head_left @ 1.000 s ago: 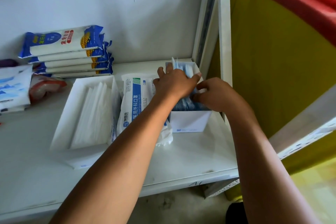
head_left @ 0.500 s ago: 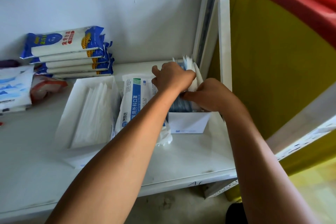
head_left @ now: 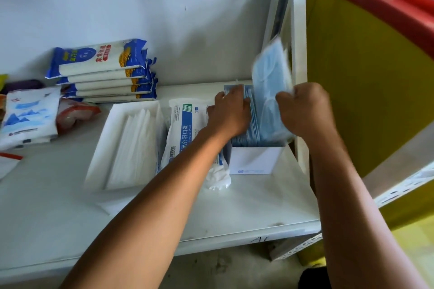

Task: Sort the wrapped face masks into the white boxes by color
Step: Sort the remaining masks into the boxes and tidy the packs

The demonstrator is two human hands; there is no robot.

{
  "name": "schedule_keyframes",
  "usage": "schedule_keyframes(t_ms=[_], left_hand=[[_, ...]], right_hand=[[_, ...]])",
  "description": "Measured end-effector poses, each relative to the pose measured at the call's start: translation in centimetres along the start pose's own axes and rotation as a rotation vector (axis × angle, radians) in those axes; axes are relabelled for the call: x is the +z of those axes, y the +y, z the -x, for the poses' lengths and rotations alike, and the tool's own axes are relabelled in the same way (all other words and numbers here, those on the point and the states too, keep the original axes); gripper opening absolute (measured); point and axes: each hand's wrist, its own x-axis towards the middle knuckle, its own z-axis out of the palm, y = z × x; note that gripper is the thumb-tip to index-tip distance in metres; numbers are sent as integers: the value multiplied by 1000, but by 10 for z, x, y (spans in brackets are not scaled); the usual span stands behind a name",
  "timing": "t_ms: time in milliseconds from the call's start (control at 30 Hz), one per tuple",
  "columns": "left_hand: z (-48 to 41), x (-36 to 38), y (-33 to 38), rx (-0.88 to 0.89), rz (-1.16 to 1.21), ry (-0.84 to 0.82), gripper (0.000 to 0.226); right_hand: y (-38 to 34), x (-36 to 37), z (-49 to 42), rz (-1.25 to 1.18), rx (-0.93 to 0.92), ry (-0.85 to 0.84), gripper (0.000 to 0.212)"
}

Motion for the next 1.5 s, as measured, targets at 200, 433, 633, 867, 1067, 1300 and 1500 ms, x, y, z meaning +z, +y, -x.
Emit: schedule_keyframes(t_ms=[200, 433, 633, 867, 1067, 1300, 1500], left_hand=[[-17, -2, 11, 98, -353, -233, 41], [-11, -4, 9, -34, 388, 315, 31], [21, -50, 1, -134, 1148, -133, 63], [62, -88, -28, -110, 1037, 157, 47], [94, -115, -36, -58, 991, 244, 45], [118, -131, -55, -259, 1339, -197, 49], [121, -127, -63, -330, 1251, -26, 45]], right_hand=[[-4, -18, 4, -91, -145, 181, 33], [-5, -12, 0, -312, -207, 162, 38], [-21, 15, 15, -696, -182, -168, 49], [-35, 30, 34, -838, -152, -426, 29], [-47, 46, 59, -943, -181, -606, 32], [-52, 68, 72, -1070, -48, -588, 24], [-59, 74, 83, -1077, -35, -611, 37]])
